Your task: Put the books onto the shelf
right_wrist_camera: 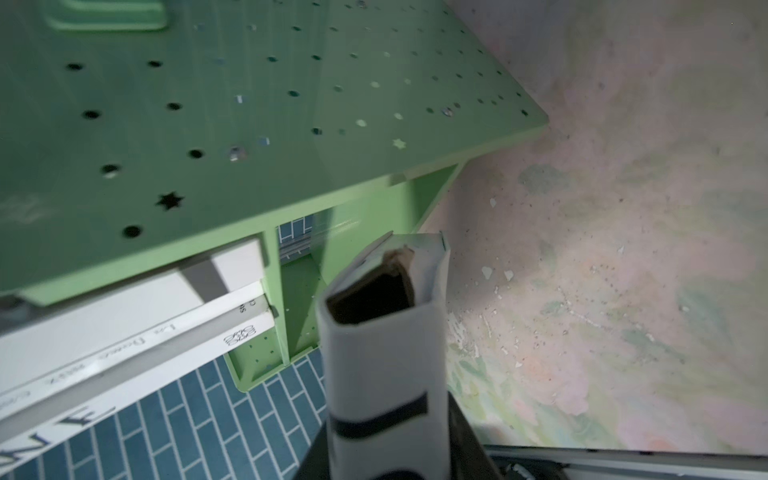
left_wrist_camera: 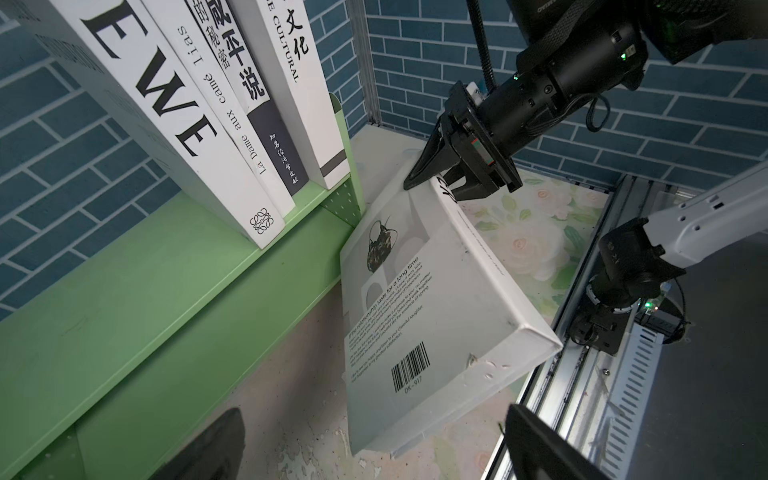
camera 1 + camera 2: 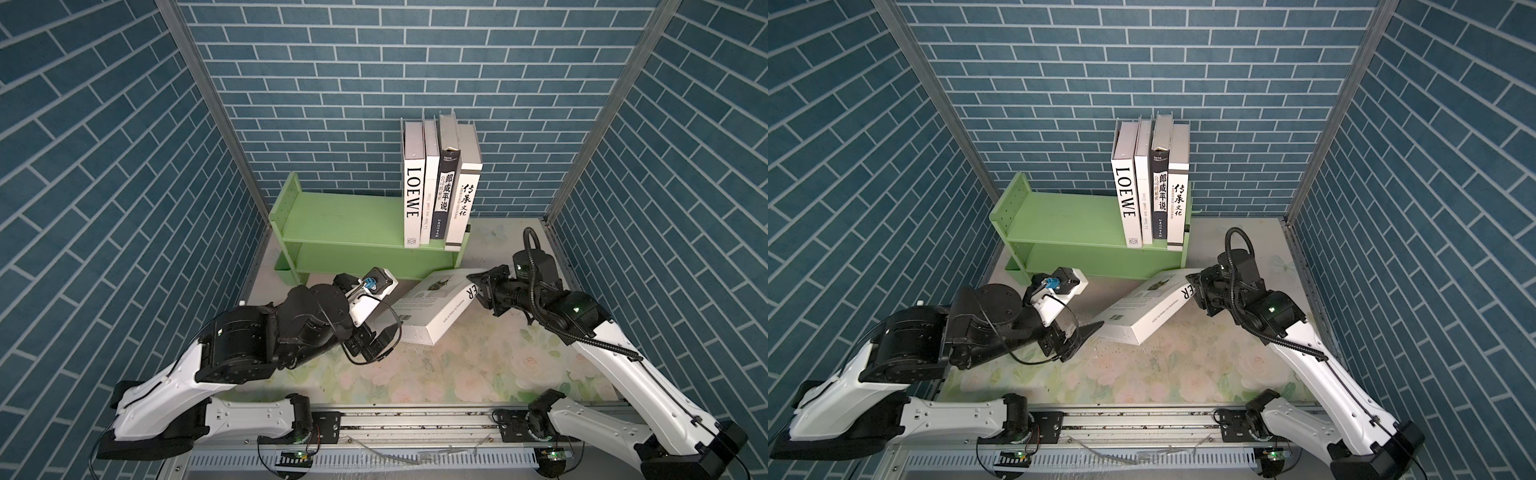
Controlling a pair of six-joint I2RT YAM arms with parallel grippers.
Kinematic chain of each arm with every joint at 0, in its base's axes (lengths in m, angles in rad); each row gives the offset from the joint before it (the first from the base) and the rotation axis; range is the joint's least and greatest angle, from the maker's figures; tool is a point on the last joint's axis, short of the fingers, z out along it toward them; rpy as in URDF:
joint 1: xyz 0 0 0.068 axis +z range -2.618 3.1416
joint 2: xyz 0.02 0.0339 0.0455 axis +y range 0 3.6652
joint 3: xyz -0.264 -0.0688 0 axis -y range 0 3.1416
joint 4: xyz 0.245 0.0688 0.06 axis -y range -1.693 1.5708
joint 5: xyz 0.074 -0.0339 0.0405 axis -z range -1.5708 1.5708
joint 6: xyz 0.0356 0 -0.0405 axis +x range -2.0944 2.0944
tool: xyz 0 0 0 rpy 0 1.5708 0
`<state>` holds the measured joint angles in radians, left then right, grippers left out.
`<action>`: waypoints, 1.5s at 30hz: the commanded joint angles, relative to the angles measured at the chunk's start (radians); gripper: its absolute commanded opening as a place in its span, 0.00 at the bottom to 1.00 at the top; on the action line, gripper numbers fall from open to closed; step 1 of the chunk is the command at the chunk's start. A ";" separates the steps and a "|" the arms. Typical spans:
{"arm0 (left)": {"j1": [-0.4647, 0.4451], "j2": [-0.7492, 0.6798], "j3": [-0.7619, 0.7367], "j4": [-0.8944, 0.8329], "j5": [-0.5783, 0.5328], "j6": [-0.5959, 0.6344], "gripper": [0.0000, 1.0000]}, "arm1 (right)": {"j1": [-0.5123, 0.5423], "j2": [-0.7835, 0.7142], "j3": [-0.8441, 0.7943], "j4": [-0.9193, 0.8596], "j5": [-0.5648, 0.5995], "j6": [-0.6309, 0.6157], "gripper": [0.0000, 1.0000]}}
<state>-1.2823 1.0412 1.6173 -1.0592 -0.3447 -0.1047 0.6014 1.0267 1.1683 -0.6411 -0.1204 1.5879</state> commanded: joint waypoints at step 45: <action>0.324 0.068 -0.274 0.347 0.398 -1.840 1.00 | 0.593 -0.062 0.082 -0.127 0.543 -1.732 0.36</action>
<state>-0.9894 1.1084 1.3701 -0.7639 -0.0284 -1.8683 1.1046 0.9360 1.2430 -0.7895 0.2817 -0.0097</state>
